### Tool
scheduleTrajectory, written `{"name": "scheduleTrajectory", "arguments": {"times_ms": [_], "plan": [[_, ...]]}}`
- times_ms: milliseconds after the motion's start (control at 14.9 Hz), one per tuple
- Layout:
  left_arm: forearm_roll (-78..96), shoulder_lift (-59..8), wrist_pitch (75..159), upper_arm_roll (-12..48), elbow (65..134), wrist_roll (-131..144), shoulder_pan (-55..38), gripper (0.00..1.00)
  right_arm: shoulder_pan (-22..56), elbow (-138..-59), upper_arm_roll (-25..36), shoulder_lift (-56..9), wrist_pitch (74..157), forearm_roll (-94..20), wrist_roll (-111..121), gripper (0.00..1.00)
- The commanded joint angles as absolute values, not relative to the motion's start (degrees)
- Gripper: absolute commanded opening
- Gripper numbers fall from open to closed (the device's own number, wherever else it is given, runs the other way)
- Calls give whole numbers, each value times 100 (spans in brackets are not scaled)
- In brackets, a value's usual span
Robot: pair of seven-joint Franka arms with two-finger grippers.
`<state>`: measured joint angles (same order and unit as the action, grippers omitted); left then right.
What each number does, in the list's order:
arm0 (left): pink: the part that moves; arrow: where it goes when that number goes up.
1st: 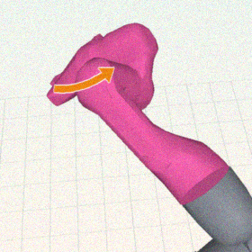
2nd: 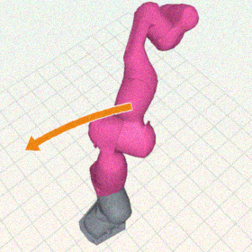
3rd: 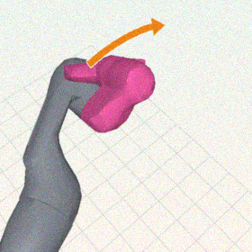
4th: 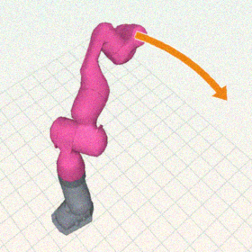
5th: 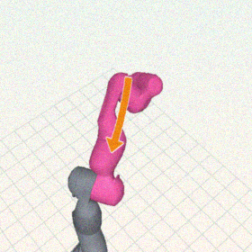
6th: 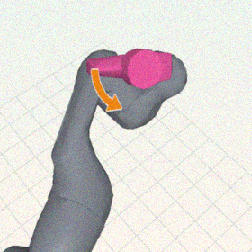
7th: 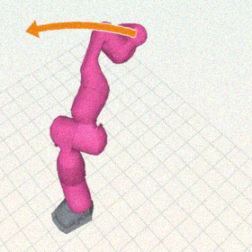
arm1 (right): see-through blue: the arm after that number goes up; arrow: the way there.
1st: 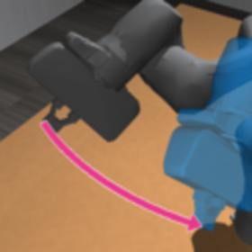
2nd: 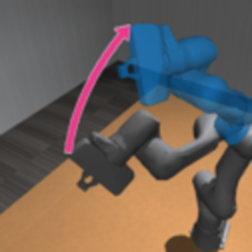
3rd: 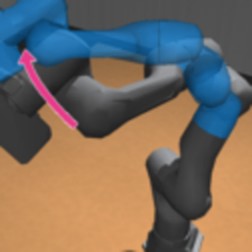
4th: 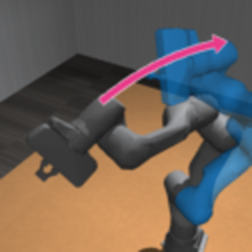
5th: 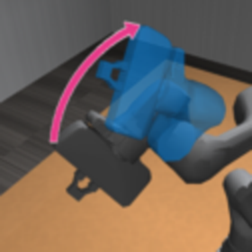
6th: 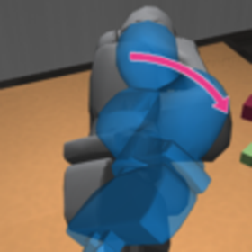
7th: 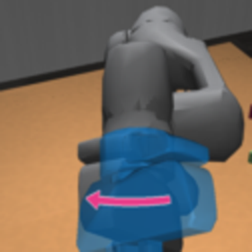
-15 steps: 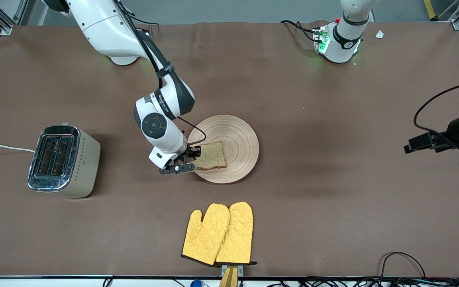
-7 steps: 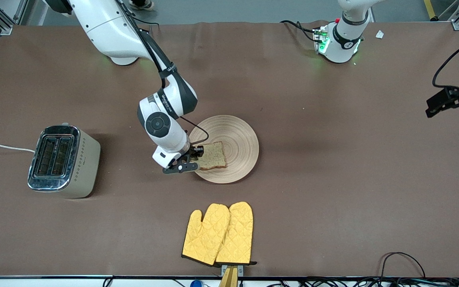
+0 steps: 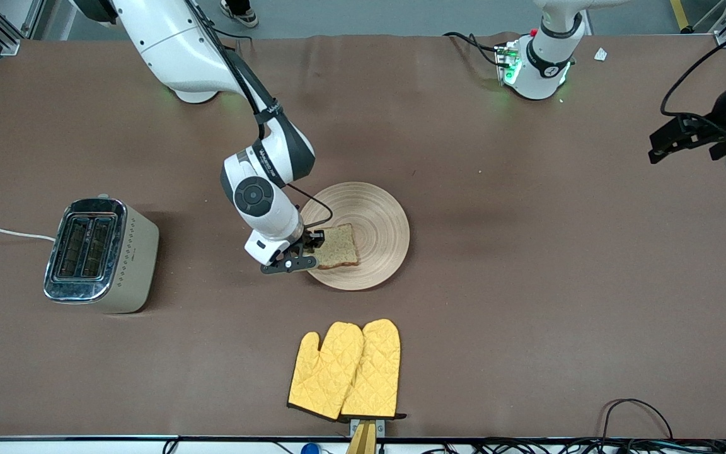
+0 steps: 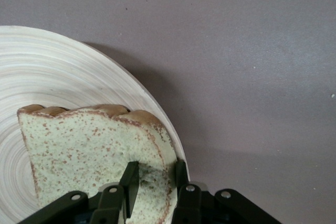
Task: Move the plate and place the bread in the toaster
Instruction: 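Grasp the bread slice with the right gripper while the left gripper withdraws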
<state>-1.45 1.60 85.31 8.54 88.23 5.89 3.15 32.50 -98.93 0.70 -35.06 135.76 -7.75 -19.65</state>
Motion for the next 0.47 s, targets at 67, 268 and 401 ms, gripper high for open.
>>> {"name": "scheduleTrajectory", "arguments": {"times_ms": [67,268,401], "plan": [[-44,572,8832,729,9308,580,79,100,3243,-10081,70,-3516,13851,-677,-2021,28],[-26,475,8964,747,9290,483,123,100,3243,-10107,70,-3516,13825,-677,-2013,17],[-35,335,8965,747,9150,475,114,100,3261,-10099,70,-3516,13799,-677,-1969,4]]}}
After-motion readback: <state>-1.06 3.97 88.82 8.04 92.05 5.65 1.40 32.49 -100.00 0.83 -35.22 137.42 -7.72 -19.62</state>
